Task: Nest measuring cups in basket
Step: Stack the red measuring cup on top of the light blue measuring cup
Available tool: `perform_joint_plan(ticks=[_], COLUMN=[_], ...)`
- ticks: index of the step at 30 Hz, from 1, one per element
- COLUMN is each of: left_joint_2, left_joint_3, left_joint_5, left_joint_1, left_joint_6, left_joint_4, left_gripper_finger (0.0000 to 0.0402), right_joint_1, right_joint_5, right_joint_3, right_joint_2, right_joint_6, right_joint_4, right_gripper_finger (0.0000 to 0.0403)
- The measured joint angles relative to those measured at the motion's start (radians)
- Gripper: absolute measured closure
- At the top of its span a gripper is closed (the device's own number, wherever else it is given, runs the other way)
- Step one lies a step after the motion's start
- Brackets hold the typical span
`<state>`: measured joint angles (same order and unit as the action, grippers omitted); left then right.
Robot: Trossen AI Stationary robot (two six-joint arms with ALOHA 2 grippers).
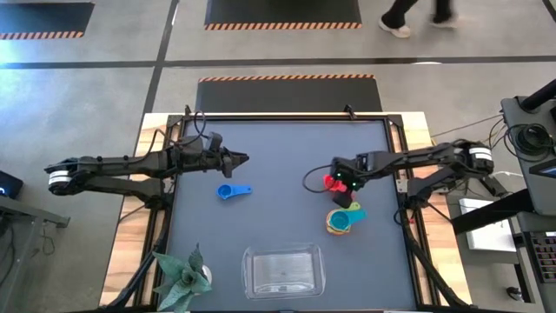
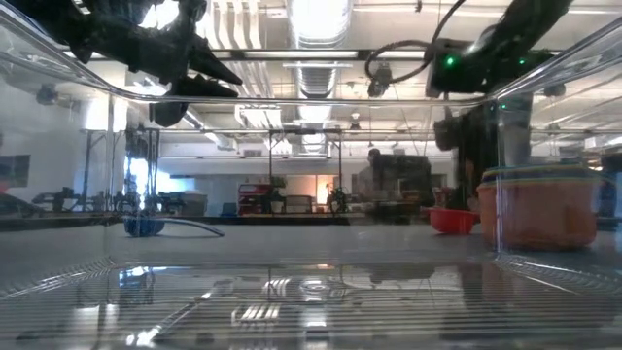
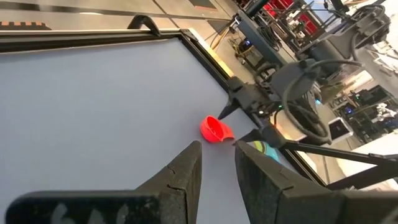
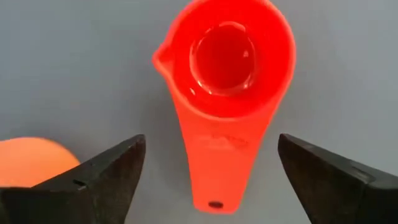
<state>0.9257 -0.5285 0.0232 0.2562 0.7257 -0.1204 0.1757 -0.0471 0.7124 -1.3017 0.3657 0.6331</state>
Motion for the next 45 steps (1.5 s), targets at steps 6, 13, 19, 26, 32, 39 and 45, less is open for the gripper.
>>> perform_joint_plan(ticks=[6,13,19,26,32,39,45], left_joint_2=[0.000,0.000,0.013,0.041,0.049,0.048,0.048], left_joint_3=[0.000,0.000,0.000,0.000,0.000,0.000,0.000], left_joint_5=[-0.015,-0.016,-0.016,-0.017,-0.026,-0.037,-0.036], left_joint_1=[0.000,0.000,0.000,0.000,0.000,0.000,0.000], left_joint_6=[0.006,0.006,0.006,0.006,0.006,0.006,-0.005], left_joint_4=[0.005,0.006,0.006,0.003,0.000,0.000,0.000], left_gripper_finger=[0.0322,0.0322,0.0322,0.0322,0.0322,0.0322,0.0322], right_joint_1=[0.000,0.002,0.001,0.002,0.001,-0.040,-0.095], right_joint_5=[0.024,0.032,0.013,0.018,-0.039,-0.233,-0.149], right_joint_3=[0.000,0.001,-0.002,0.000,0.033,0.046,0.047], right_joint_2=[-0.088,-0.111,-0.058,-0.001,0.076,0.206,0.251], right_joint_6=[-0.007,-0.024,-0.039,-0.044,-0.107,-0.231,-0.271], right_joint_4=[-0.015,-0.018,-0.026,-0.017,-0.003,0.003,0.091], right_gripper_finger=[0.0053,0.0122,0.0223,0.0256,0.0294,0.0349,0.0393])
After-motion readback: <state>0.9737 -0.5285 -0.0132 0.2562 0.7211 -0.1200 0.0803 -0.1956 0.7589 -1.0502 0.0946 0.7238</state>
